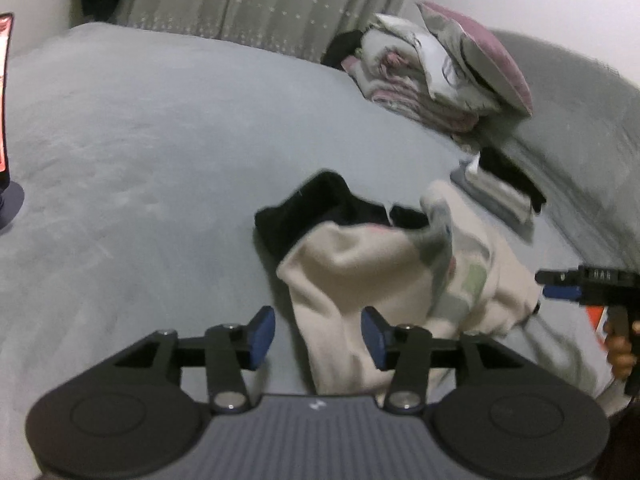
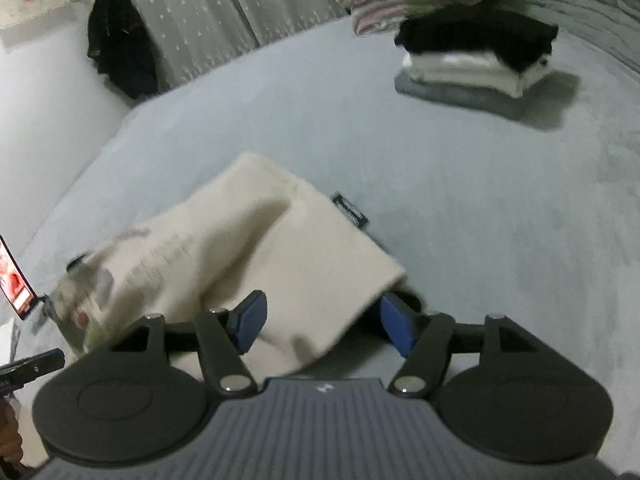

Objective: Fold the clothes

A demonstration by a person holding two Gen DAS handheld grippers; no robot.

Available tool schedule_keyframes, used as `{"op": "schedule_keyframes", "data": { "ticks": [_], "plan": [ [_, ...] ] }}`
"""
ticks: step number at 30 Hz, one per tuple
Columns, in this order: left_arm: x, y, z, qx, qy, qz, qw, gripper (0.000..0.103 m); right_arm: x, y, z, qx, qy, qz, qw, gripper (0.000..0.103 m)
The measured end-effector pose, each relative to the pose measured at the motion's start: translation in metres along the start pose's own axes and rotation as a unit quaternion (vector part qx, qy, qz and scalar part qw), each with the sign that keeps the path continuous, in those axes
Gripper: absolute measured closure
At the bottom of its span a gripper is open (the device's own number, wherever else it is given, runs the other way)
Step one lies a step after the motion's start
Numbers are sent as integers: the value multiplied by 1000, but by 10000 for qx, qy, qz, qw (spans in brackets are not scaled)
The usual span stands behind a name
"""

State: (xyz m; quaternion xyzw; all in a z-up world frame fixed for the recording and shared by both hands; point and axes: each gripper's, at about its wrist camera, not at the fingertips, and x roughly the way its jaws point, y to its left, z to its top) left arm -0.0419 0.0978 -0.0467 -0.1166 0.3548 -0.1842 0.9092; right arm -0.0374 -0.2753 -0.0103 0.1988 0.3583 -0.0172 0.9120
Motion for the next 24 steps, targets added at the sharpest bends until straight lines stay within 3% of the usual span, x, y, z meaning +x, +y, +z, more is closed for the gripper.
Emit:
{"op": "schedule_keyframes", "data": {
  "ticks": [10,16,21,23,24],
  "plan": [
    [20,-4,35,-313,-247,87,9992,50,9,35,15,-18,-142,399,9991,36],
    [57,-11,59,-238,-50,294,9993,52,26,58,31,80,-182,622,9979,36],
    [96,-11,63,828,157,186,9963,54,52,69,38,66,-70,564,9984,36],
    [108,-5,60,1344,121,-42,9908,48,60,71,41,94,-69,525,9986,36],
    [111,1,57,1483,74,-175,9888,40,63,72,42,102,-87,508,9986,36]
  ]
}}
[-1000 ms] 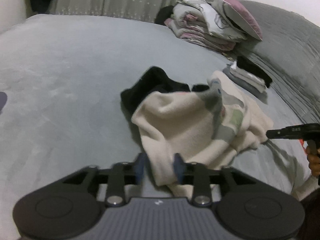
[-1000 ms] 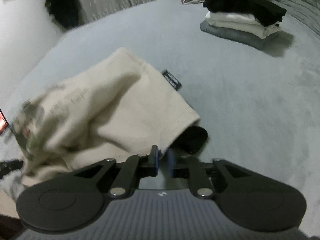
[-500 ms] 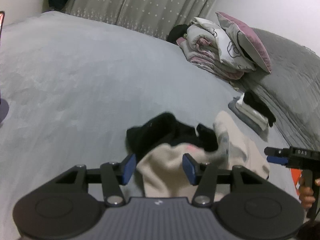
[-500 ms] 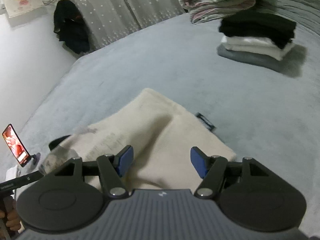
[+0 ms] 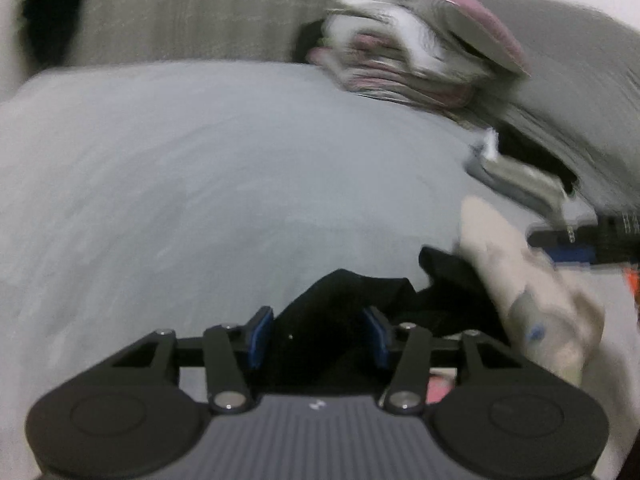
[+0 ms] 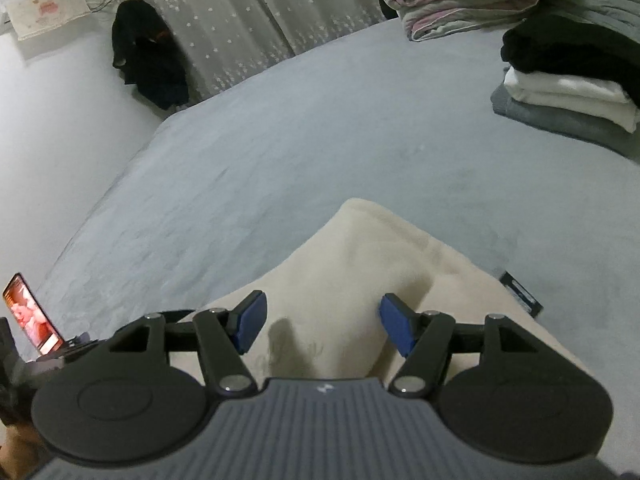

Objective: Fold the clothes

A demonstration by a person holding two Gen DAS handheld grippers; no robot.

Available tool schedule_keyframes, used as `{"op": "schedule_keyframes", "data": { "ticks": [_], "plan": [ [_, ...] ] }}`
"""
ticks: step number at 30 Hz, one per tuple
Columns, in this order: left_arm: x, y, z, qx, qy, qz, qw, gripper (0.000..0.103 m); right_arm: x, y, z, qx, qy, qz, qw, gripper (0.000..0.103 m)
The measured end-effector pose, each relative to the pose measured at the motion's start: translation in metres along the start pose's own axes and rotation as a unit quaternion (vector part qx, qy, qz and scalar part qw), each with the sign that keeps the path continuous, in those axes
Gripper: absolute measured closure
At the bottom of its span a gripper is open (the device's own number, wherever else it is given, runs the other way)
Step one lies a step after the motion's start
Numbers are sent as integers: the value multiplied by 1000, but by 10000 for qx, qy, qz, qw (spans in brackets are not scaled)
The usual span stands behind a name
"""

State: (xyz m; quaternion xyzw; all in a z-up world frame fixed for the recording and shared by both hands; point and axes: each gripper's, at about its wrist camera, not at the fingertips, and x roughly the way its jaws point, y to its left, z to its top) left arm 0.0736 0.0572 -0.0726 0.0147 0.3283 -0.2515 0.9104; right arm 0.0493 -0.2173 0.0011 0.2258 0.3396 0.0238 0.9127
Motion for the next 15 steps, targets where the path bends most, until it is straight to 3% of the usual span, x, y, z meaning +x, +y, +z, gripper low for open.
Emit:
{"op": "schedule_keyframes", "data": {
  "ticks": [1,3,8,15],
  "plan": [
    [3,5,-4,122,-68,-120,9998,34,3,1,0,-5,-24,-16,10000,36],
    [9,14,-13,306,-167,-281,9990,9,8,2,1,-35,-35,-38,10000,36],
    [13,28,-24,93,-193,-518,9984,0,19,3,-2,-19,110,-120,9999,35],
    [15,24,-25,187,-135,-450,9987,0,23,7,-4,-64,156,-211,9996,34]
  ]
}}
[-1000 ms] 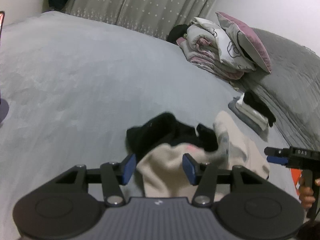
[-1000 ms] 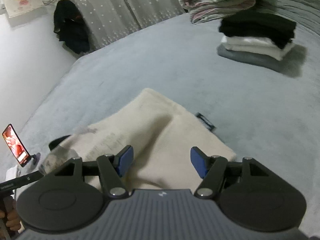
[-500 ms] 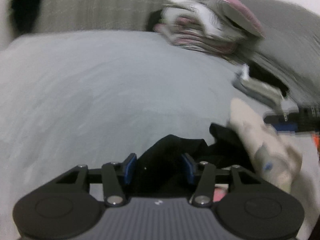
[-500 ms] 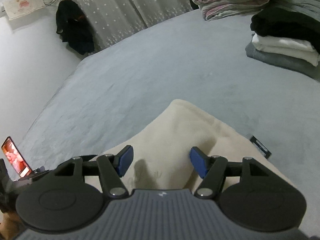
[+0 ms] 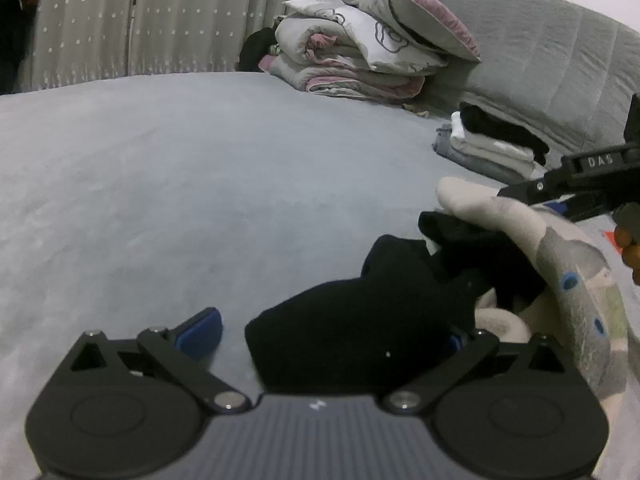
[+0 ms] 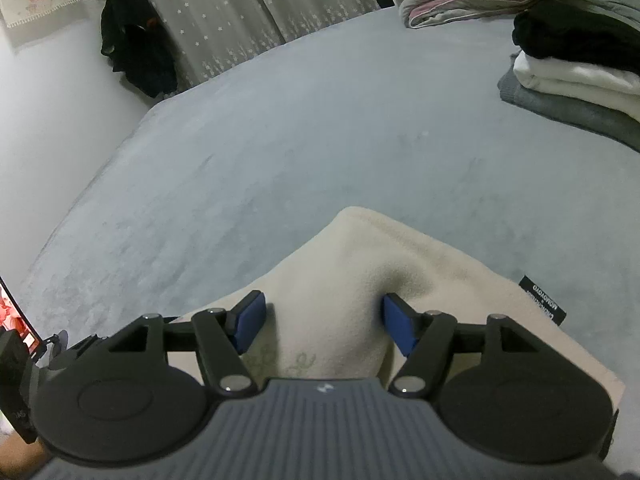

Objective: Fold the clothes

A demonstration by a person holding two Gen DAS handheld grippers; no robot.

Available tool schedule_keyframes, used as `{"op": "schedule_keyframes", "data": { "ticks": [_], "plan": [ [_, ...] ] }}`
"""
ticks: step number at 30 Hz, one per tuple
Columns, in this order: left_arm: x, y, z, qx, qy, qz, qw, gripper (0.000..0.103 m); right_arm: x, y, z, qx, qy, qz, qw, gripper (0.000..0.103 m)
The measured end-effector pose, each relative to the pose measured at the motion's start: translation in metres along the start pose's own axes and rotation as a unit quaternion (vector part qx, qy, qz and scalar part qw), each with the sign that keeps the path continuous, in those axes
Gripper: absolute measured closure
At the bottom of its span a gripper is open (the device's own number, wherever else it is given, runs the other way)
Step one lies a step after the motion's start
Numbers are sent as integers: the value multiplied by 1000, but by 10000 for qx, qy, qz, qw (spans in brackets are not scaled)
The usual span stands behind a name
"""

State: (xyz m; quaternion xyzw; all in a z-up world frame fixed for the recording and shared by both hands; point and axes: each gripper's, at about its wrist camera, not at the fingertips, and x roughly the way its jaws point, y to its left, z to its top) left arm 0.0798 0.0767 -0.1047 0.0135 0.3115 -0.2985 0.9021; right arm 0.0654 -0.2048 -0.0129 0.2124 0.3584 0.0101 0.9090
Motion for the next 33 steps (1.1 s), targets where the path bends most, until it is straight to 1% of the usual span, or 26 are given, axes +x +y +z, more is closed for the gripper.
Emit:
{"op": "schedule_keyframes", "data": {
  "ticks": [4,9,18,23,24,26,27,28,29,33],
  "plan": [
    [0,1,0,-29,-5,-25,10000,0,1,0,-1,-1,3,-32,10000,34],
    [-1,2,-1,-25,-4,-27,10000,0,4,4,-2,-172,-11,-120,9998,33],
    [1,0,0,-21,-5,-30,10000,0,5,6,-3,-289,-30,-193,9994,33],
    [1,0,0,-20,-5,-31,10000,0,7,8,-4,-492,-37,-201,9986,33],
    [1,0,0,-19,-5,-31,10000,0,7,8,-3,-547,-37,-191,9983,37],
    [1,0,0,-19,-5,-31,10000,0,10,9,-3,-639,-6,-264,9976,63],
    [1,0,0,-19,-5,-31,10000,0,10,10,-3,-685,-5,-311,9972,68],
    [1,0,0,-18,-5,-32,10000,0,11,11,-2,-731,-5,-358,9967,74],
    [1,0,0,-19,-5,-34,10000,0,9,11,-2,-748,-26,-371,9965,78],
    [1,0,0,-24,-7,-39,10000,0,-3,18,-5,-908,-246,-435,9946,83]
  ]
}}
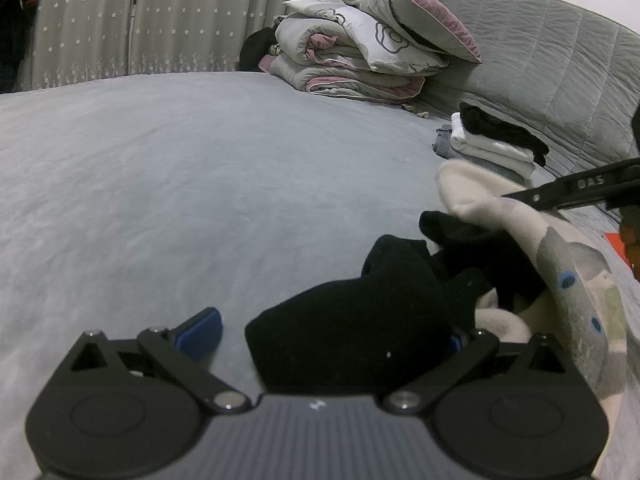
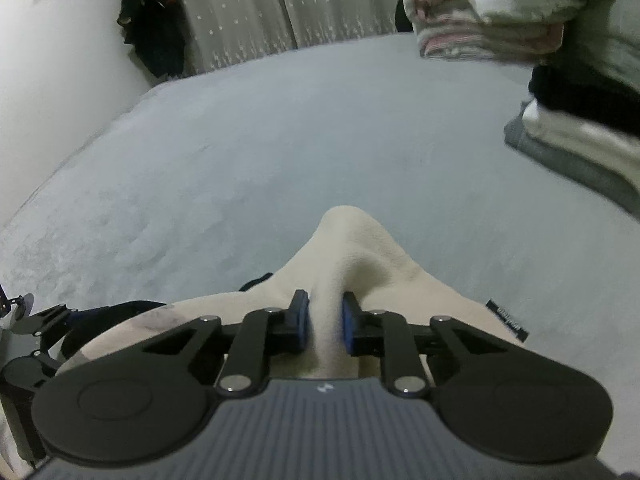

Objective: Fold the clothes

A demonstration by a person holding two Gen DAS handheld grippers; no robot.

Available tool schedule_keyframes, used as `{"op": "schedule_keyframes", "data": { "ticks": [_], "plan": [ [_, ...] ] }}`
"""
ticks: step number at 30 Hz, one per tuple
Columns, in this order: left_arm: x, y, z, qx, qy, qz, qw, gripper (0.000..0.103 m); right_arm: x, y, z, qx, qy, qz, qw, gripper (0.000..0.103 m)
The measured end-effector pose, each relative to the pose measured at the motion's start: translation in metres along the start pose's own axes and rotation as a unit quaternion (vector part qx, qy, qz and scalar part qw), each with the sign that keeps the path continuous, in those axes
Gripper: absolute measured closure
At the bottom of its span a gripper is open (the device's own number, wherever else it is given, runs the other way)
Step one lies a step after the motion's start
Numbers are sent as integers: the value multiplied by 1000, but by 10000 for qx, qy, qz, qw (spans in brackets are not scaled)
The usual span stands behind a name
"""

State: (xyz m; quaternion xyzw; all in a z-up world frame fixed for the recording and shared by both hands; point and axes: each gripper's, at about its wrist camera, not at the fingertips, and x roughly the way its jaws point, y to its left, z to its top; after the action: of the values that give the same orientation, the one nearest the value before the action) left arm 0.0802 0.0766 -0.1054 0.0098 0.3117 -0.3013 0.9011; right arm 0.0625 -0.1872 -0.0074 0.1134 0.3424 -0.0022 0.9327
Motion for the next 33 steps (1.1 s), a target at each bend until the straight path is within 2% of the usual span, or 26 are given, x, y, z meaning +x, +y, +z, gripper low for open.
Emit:
{"op": "schedule_keyframes", "data": {
  "ticks": [6,10,16,24,30,31,33],
  "plan": [
    [0,0,0,9,1,7,10000,0,-33,-4,-5,-165,-373,-27,9992,85],
    [1,0,0,28,9,23,10000,0,-55,-14,-12,-211,-420,41,9989,86],
    [2,-1,0,95,34,67,9999,0,-70,-30,-30,-213,-228,48,9995,87],
    [0,-3,1,56,21,61,10000,0,-59,-35,-61,-566,166,-92,9982,87],
    [-20,2,5,-577,84,21,9983,1,-53,-52,-65,-226,311,86,9992,87],
    [-23,3,6,-692,99,20,9975,2,-53,-56,-64,-100,350,153,9992,87],
    [-30,-1,7,-767,137,99,9969,19,-54,-62,-63,80,403,258,9988,87]
  ]
}}
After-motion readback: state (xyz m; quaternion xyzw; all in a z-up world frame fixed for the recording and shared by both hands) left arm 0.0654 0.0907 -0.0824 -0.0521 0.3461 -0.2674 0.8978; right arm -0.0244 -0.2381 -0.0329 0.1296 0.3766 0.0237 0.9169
